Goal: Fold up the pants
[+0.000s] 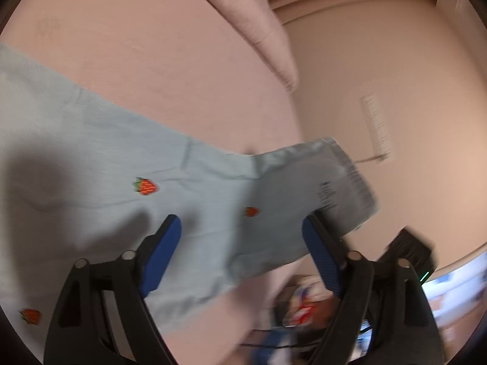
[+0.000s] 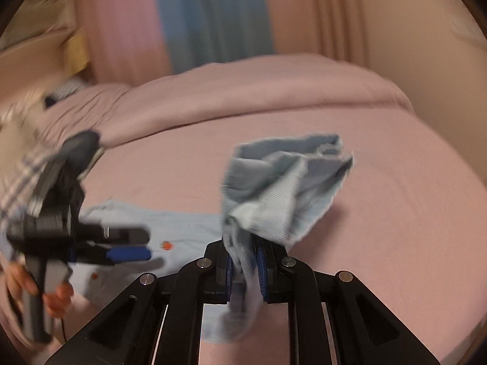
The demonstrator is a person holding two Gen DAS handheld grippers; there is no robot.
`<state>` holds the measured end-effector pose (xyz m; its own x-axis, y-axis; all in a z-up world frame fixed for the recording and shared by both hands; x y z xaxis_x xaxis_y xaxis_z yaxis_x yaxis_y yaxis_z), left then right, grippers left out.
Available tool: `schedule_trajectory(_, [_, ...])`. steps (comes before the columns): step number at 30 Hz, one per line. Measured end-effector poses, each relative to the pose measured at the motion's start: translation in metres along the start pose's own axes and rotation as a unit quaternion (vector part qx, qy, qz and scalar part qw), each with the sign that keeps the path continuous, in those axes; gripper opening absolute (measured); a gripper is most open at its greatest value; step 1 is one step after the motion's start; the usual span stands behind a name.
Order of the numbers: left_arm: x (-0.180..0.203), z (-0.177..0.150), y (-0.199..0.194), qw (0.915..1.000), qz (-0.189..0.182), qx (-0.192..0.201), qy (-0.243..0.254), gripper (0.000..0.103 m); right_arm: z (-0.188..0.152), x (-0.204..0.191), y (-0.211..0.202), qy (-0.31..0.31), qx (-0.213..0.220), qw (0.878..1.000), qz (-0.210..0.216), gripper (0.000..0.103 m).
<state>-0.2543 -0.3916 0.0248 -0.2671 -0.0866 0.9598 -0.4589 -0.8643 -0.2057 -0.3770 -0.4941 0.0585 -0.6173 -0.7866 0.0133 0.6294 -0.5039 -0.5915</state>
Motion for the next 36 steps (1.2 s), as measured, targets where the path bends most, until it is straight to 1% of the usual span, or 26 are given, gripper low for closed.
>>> schedule_trajectory(2, [0.005, -0.002, -0.001, 0.9994, -0.031, 0.004, -0.015, 0.085, -0.003, -0.024, -0.001, -0.036, 0.012, 0.999, 0.009, 0.017])
schedule_trajectory(5, [0.008, -0.002, -0.006, 0.9967, -0.073, 0.014, -0.032, 0.087, -0.014, -0.056, 0.003, -0.077, 0.013, 0.996, 0.031, 0.017])
schedule_trajectory(8, [0.007, -0.004, -0.013, 0.9917, -0.11, 0.034, -0.057, 0.093, -0.031, -0.078, 0.012, -0.107, -0.005, 0.993, 0.043, 0.017])
schedule_trajectory(10, [-0.001, -0.005, -0.015, 0.9911, -0.106, 0.037, -0.072, 0.095, -0.042, -0.089, 0.017, -0.12, -0.018, 0.991, 0.057, 0.017])
schedule_trajectory(15, [-0.024, -0.012, -0.018, 0.9902, -0.086, 0.028, -0.107, 0.095, -0.055, -0.105, 0.019, -0.152, -0.02, 0.986, 0.067, 0.017])
schedule_trajectory(16, [-0.028, -0.014, -0.016, 0.9905, -0.078, 0.02, -0.112, 0.09, -0.056, -0.107, 0.019, -0.158, -0.019, 0.985, 0.068, 0.017])
schedule_trajectory(17, [-0.03, -0.015, -0.015, 0.9916, -0.065, 0.016, -0.111, 0.074, -0.057, -0.109, 0.018, -0.169, -0.015, 0.983, 0.064, 0.017])
schedule_trajectory(18, [-0.032, -0.017, -0.016, 0.9941, -0.038, 0.011, -0.101, 0.065, -0.057, -0.111, 0.018, -0.179, -0.011, 0.982, 0.058, 0.017])
schedule_trajectory(19, [-0.033, -0.015, -0.019, 0.9956, -0.02, 0.011, -0.091, 0.044, -0.057, -0.111, 0.017, -0.184, -0.009, 0.981, 0.055, 0.017])
schedule_trajectory(20, [-0.033, -0.015, -0.023, 0.9969, -0.003, 0.016, -0.077, 0.027, -0.057, -0.111, 0.017, -0.188, -0.007, 0.981, 0.05, 0.017])
schedule_trajectory(23, [-0.029, -0.015, -0.042, 0.9982, 0.025, 0.043, -0.035, 0.009, -0.053, -0.114, 0.013, -0.188, 0.003, 0.981, 0.057, 0.017])
schedule_trajectory(25, [-0.021, -0.013, -0.057, 0.997, 0.037, 0.068, -0.006, 0.009, -0.05, -0.123, 0.007, -0.195, 0.016, 0.979, 0.062, 0.017])
schedule_trajectory(26, [-0.017, -0.013, -0.068, 0.9959, 0.043, 0.079, 0.008, 0.009, -0.046, -0.136, 0.007, -0.201, 0.024, 0.977, 0.064, 0.017])
schedule_trajectory(29, [-0.016, -0.01, -0.085, 0.9907, 0.085, 0.097, 0.045, 0.009, -0.045, -0.163, 0.004, -0.224, 0.038, 0.97, 0.084, 0.017])
schedule_trajectory(33, [-0.035, -0.011, -0.105, 0.9854, 0.121, 0.112, 0.041, 0.009, -0.057, -0.188, 0.013, -0.245, 0.029, 0.963, 0.11, 0.017])
schedule_trajectory(36, [-0.052, -0.017, -0.111, 0.9816, 0.151, 0.11, 0.039, 0.009, -0.067, -0.201, 0.023, -0.261, 0.014, 0.958, 0.118, 0.017])
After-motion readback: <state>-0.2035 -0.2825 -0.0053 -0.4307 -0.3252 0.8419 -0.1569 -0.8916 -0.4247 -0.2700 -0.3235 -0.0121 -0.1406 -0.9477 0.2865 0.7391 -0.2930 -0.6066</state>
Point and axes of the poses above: each gripper's, at about its wrist camera, not at the fingertips, and y roughly the way its jaws point, x to its right, z to its top, the point moved 7 cm from there along y, roughly the way its jaws point, and after that the axes turned 13 degrees about -z, right-handed, at the moved point
